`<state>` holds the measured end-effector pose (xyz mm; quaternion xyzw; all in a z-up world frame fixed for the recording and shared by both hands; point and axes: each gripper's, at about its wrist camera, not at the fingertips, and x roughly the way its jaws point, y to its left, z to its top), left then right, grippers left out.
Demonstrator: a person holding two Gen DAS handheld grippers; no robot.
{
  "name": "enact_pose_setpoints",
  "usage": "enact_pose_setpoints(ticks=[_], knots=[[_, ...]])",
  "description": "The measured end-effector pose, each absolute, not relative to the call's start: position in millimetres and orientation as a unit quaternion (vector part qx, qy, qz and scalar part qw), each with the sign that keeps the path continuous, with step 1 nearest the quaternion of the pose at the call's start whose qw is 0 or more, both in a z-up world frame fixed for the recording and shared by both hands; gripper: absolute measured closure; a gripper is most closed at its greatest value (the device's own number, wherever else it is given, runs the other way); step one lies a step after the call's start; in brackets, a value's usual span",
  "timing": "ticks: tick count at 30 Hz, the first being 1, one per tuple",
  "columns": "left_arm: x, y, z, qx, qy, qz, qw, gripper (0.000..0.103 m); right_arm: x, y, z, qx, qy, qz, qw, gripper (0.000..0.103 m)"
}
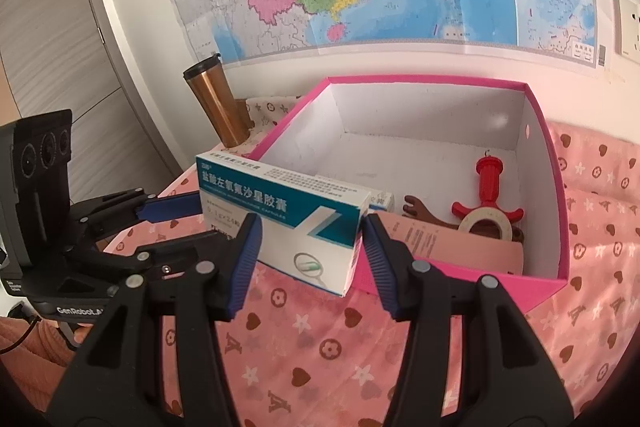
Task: Organize rigid objects
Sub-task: 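Lift the medicine box and carry it over the magenta box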
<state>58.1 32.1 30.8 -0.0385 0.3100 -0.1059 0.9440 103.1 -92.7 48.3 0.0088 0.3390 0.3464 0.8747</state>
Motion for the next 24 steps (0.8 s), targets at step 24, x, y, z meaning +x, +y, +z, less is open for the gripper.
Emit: enact_pose_setpoints(ticks=[24], knots=[[76.8, 39.3, 35.4, -0.041, 0.306, -0.101, 0.946, 0.046, 121.4, -90.7, 55.8, 0.011, 0.337, 0.346, 0.876, 0.048]])
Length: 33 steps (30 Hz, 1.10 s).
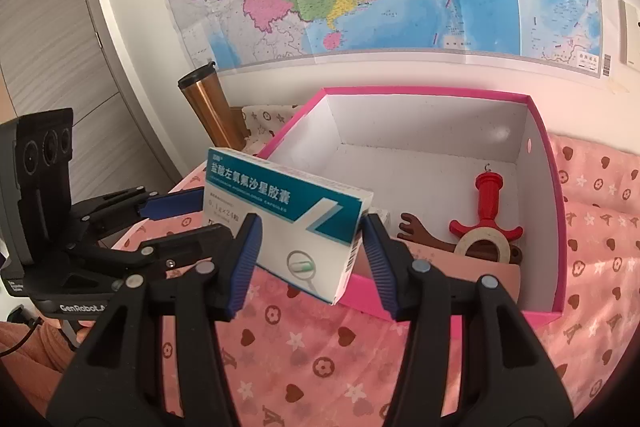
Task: Organize rigid objects
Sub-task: 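Lift the medicine box and carry it over the magenta box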
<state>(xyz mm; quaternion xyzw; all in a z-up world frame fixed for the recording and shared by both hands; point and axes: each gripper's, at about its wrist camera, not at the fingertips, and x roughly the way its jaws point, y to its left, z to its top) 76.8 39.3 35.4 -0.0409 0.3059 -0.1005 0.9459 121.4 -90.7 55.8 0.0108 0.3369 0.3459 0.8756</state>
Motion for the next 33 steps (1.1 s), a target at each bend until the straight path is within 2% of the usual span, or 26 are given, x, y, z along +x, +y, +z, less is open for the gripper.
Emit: enact_pose_setpoints(ticks=[33], knots=[[101.8, 54.4, 27.8, -0.068, 0.323, -0.096, 0.939, 0.046, 145.7, -79.3, 48.6, 0.007, 0.355, 0.335, 0.873, 0.048]])
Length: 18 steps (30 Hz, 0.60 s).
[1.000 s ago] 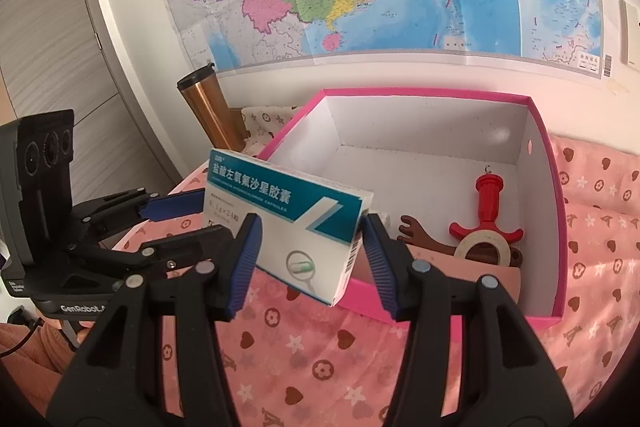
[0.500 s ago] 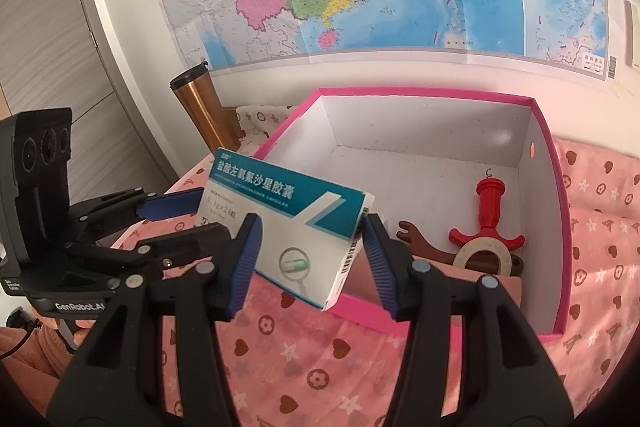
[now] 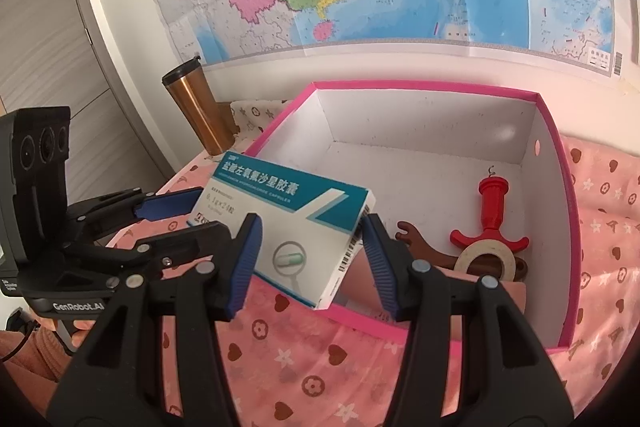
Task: Organize rigid objects
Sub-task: 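Lift the medicine box and carry it over the magenta box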
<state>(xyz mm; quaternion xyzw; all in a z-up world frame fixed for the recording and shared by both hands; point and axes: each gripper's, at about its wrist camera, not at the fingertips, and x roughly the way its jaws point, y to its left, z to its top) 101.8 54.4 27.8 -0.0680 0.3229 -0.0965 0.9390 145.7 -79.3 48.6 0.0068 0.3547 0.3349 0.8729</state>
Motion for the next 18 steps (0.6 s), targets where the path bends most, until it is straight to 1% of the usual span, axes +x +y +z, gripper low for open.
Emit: enact_pose_setpoints(ticks=[18], knots=[[112.6, 56.6, 20.9, -0.076, 0.333, -0.092, 0.935, 0.046, 161.0, -76.2, 39.4, 0.006, 0.371, 0.329, 0.869, 0.048]])
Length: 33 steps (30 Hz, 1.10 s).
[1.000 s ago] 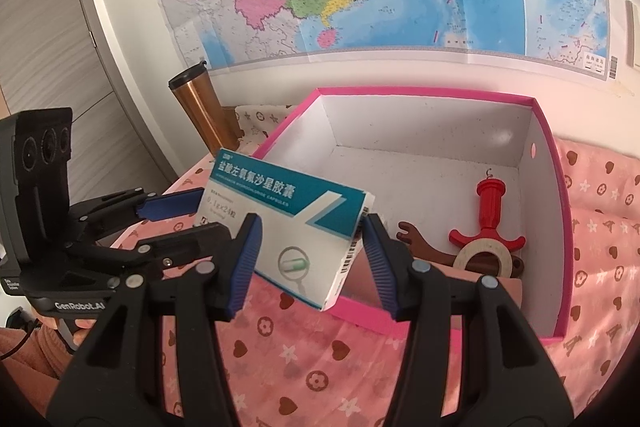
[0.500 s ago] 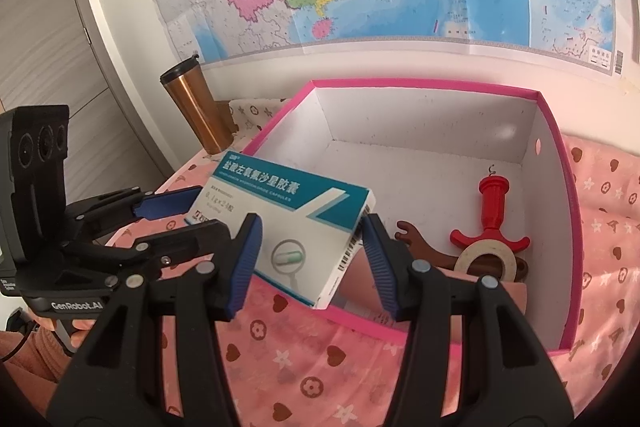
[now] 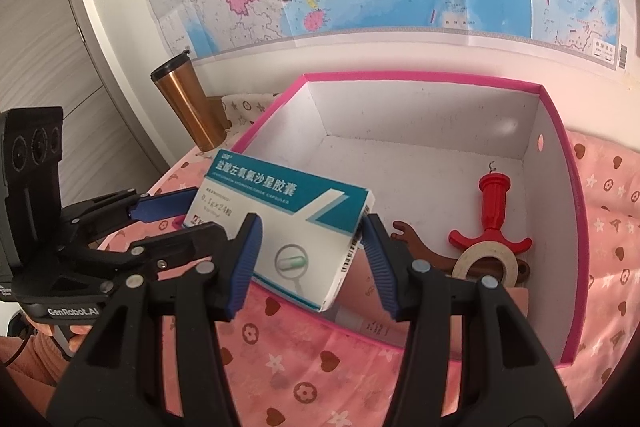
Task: Organize rigid objects
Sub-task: 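Lift the medicine box and carry it over the magenta box, then open the left gripper to drop the medicine box into the box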
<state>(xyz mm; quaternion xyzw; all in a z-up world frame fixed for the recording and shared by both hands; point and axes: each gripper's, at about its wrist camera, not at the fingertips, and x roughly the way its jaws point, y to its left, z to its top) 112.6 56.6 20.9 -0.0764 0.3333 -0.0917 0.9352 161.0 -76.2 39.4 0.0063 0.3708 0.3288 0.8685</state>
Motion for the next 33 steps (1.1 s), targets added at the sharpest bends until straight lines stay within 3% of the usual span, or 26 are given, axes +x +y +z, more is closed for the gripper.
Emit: enact_pose_setpoints(ticks=[33], knots=[[125.0, 59.8, 9.8, -0.075, 0.357, -0.077, 0.928, 0.046, 177.0, -65.6, 14.1, 0.002, 0.412, 0.321, 0.853, 0.048]])
